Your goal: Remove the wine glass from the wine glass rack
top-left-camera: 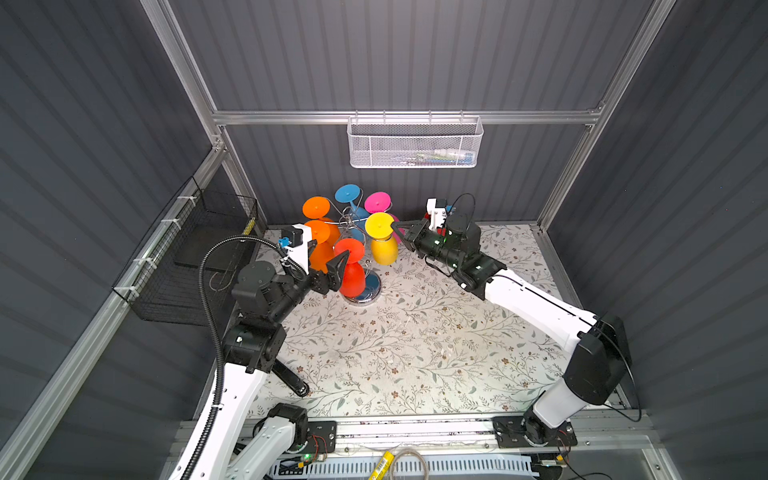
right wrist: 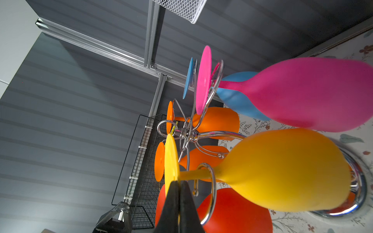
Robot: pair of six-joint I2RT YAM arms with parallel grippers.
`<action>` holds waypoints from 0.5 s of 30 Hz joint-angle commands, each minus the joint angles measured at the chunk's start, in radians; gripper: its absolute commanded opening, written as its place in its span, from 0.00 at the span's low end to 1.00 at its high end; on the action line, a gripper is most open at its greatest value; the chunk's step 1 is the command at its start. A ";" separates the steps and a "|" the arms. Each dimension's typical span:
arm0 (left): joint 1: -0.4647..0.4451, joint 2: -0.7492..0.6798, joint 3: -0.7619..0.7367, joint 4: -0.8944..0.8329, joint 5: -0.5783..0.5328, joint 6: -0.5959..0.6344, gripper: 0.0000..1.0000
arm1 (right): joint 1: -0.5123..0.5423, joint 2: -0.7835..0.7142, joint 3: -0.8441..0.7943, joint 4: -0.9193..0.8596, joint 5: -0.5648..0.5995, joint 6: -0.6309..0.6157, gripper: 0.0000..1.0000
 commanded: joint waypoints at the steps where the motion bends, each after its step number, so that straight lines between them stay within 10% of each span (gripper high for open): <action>1: -0.006 -0.007 -0.012 0.004 0.013 0.012 0.90 | 0.028 -0.022 -0.001 0.005 -0.011 -0.019 0.02; 15: -0.010 -0.013 -0.012 0.002 0.011 0.013 0.90 | 0.061 0.007 0.038 -0.023 -0.002 -0.030 0.00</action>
